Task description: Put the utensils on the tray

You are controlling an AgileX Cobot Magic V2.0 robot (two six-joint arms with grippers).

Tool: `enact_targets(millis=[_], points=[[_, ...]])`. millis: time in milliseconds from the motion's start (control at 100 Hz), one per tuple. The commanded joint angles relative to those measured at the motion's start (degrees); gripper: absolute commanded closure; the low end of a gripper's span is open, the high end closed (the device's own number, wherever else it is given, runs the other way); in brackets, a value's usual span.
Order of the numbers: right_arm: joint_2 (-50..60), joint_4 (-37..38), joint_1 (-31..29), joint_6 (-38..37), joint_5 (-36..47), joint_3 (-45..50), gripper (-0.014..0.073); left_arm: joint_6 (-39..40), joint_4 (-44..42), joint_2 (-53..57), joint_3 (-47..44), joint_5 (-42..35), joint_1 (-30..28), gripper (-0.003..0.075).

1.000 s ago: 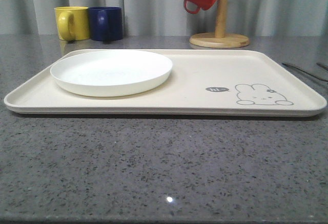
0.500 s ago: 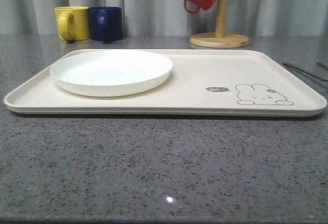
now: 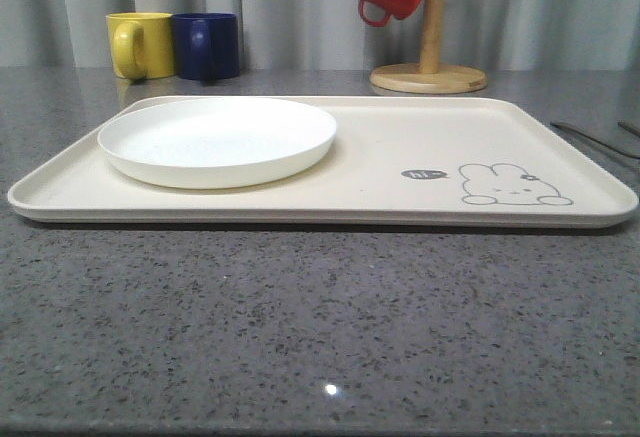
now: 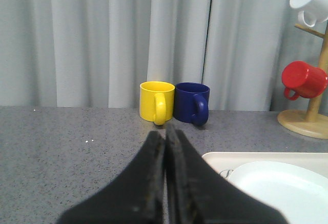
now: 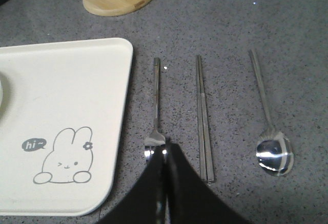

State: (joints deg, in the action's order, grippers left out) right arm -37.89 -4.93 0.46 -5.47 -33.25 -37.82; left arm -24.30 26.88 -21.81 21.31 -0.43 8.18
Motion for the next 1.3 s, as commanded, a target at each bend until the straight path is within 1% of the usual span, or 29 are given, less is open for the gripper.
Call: enact_targets(millis=[0,50,120,190,220,240,290,360,430,540,660,810,1010,1130,1290], points=[[-2.9,-0.4,-0.3,0.4,2.8,-2.3,0.0658,0.1,0.3,-0.3,1.6,-4.2,0.5,0.0738],[-4.0,-0.4,-0.3,0.4,1.6,-2.3,0.0653,0.1,0.3,-0.3,1.6,-4.2,0.5,0.0738],[-5.0,-0.4,-0.3,0.4,-0.7,-2.3,0.0608,0.1,0.3,-0.3,1.6,-4.2,0.5,0.0738],[-5.5,-0.4,-0.3,0.4,-2.6,-2.3,0.0516,0.1,0.3,-0.3,1.6,-4.2,0.5,0.0738],[-5.6,-0.4,-0.3,0.4,-3.5,-2.3,0.0456,0.1,0.3,-0.3,1.6,-4.2,0.5,0.0738],[-5.6,-0.4,-0.3,0.4,-3.9,-2.3,0.0431,0.1,0.3,-0.3,1.6,-4.2,0.5,0.0738],[-5.6,-0.4,-0.3,0.4,-4.5,-2.3,0.0328,0.1,0.3,-0.3,1.6,-4.2,0.5,0.0738],[-5.6,-0.5,-0.3,0.4,-4.8,-2.3,0.0216,0.1,0.3,-0.3,1.6,-4.2,0.5,0.0738],[-5.6,-0.9,-0.3,0.4,-4.3,-2.3,0.0162,0.1,0.3,-0.3,1.6,-4.2,0.5,0.0738],[-6.2,-0.9,-0.3,0.7,-3.3,-3.0,0.016,0.1,0.3,-0.3,1.6,-4.2,0.5,0.0738],[-9.6,-1.0,-0.3,2.3,-3.9,-6.8,0.016,0.1,0.3,-0.3,1.6,-4.2,0.5,0.0738],[-17.6,-1.5,0.4,4.1,-6.2,-13.2,0.016,0.1,0.3,-0.3,1.6,-4.2,0.5,0.0738],[-29.0,-1.5,2.7,6.3,-6.1,-20.2,0.016,0.1,0.3,-0.3,1.6,-4.2,0.5,0.0738],[-35.5,-1.4,2.7,6.2,-6.0,-23.5,0.016,0.1,0.3,-0.3,1.6,-4.2,0.5,0.0738],[-41.1,-1.4,2.7,6.2,-5.7,-26.6,0.016,0.1,0.3,-0.3,1.6,-4.2,0.5,0.0738]])
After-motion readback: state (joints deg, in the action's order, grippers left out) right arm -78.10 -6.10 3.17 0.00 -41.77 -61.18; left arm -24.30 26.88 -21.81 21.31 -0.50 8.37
